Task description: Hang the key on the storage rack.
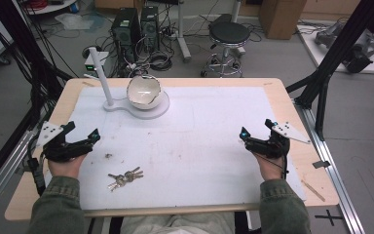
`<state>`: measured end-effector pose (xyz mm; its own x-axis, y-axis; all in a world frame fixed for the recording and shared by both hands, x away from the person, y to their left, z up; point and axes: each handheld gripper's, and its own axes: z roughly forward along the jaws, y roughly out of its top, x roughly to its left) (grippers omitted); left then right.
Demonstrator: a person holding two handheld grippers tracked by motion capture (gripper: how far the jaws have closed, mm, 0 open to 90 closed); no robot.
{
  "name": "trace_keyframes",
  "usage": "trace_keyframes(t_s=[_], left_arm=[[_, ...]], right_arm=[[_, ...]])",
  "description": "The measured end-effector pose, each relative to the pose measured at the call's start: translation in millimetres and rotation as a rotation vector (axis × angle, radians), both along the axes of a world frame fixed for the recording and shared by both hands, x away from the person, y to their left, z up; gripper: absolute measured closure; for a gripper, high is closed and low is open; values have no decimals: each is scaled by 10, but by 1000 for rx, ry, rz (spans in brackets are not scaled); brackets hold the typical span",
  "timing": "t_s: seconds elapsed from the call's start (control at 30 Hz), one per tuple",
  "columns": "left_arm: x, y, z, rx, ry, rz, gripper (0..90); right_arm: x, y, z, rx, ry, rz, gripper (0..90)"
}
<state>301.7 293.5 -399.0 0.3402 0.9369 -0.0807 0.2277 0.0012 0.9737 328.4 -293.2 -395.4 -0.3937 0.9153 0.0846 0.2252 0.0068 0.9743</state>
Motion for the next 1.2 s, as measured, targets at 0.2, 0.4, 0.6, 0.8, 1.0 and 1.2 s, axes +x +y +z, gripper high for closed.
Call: trace_keyframes(t_s=[0.2, 0.4, 0.6, 0.8, 1.0, 1.2], left_arm=[[8, -137, 25, 50, 15, -44, 70], [15, -186, 23, 59, 31, -73, 73], [20, -225, 21, 48, 55, -108, 95], [27, -271, 9, 57, 78, -137, 93], [22, -318, 13, 69, 89, -156, 93], [29, -408, 16, 101, 129, -208, 93]], right_arm=[[0, 13, -3, -4, 2, 8, 4], [9, 24, -13, -12, 5, 17, 4], [13, 38, -18, -17, 10, 27, 4], [14, 47, -22, -23, 13, 31, 4], [21, 53, -29, -38, 17, 40, 4], [24, 73, -35, -58, 19, 43, 4]])
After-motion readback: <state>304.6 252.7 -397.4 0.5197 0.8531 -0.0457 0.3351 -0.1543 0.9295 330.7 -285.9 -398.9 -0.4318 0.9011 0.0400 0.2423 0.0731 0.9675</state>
